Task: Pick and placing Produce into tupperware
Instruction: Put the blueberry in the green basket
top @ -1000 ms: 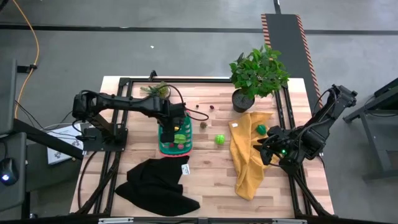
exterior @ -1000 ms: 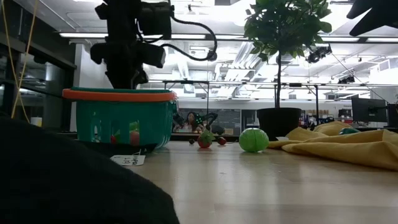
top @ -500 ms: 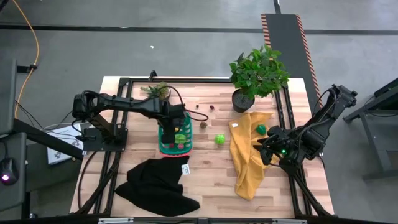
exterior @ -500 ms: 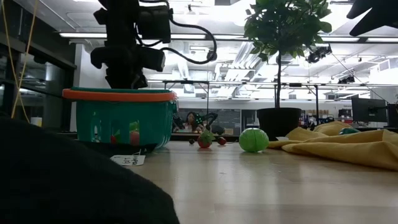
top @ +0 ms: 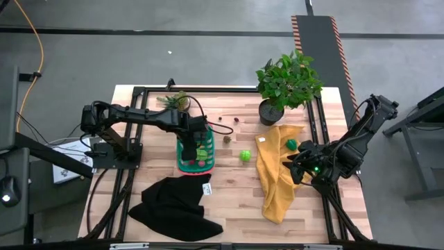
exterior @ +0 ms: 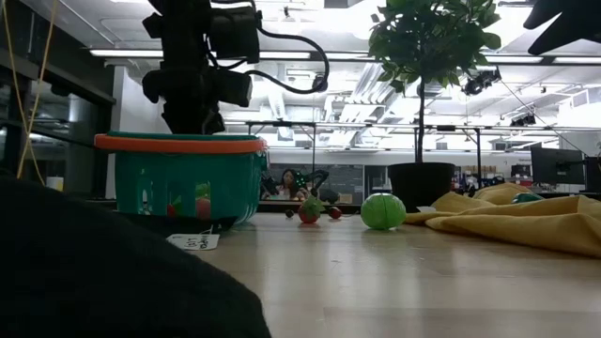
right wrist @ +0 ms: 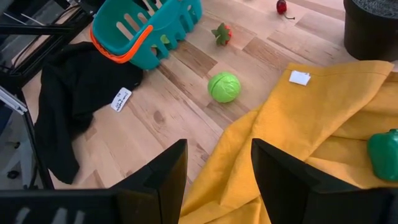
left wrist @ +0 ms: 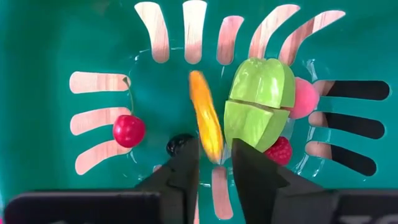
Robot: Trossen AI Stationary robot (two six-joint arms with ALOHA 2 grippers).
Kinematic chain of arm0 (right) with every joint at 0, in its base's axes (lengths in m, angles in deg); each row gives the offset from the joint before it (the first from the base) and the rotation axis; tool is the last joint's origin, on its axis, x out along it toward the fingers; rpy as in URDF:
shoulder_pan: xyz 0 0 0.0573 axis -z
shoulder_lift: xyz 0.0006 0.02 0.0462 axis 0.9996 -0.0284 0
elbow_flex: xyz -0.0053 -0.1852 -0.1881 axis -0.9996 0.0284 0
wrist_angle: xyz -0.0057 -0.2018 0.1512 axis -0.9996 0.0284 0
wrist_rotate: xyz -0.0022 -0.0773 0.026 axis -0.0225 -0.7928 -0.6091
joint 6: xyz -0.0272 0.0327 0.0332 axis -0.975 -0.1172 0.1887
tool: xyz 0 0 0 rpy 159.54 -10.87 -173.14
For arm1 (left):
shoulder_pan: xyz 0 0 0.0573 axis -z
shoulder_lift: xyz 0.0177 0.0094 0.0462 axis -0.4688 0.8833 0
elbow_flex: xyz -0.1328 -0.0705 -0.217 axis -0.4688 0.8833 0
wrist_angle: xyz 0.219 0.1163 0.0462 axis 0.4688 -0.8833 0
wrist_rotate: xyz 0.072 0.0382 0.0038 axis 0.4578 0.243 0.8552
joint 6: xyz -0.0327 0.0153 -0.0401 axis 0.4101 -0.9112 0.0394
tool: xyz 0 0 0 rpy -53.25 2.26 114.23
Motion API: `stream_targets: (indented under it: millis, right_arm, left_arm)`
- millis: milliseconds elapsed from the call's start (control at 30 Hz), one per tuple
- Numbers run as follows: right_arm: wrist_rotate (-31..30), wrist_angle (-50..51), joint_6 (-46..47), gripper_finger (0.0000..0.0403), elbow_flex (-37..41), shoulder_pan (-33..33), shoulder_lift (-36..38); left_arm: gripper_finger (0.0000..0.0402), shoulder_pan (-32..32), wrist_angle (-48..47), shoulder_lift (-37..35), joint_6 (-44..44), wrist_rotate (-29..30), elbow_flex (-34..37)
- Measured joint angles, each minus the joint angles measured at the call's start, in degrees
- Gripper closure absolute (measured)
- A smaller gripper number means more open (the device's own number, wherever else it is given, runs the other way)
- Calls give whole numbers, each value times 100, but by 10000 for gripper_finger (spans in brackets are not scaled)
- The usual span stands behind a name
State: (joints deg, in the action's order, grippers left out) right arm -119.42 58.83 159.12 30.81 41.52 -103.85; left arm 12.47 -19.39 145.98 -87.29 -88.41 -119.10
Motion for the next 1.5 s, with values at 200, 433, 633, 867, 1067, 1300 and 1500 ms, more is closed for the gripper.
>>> stream_targets:
  millis: [200, 433, 633, 867, 1067, 1300, 1500]
  right_arm:
    - [2, 9, 0, 234, 0, 0, 0]
    - [2, 13, 0, 234, 0, -2, 0]
    - [2, -49, 0, 234, 0, 0, 0]
    - [2, -199, 0, 234, 0, 0, 0]
    - [-158, -202, -47, 234, 0, 0, 0]
    - [-266, -226, -88, 234, 0, -2, 0]
    - [-732, -465, -90, 234, 0, -2, 0]
  left_arm:
    - [288, 0, -25, 0, 13, -33, 0]
    - [304, 0, -351, 4, -221, -127, -264]
    - [324, 0, -663, 4, -278, -126, -894]
    - [340, 0, -1042, 4, -298, 194, -1636]
    - [350, -239, -1190, 4, 182, 765, -2112]
    - [349, -890, -1578, 4, 329, 858, -2700]
    - [353, -1392, -1651, 4, 85, 394, -3081]
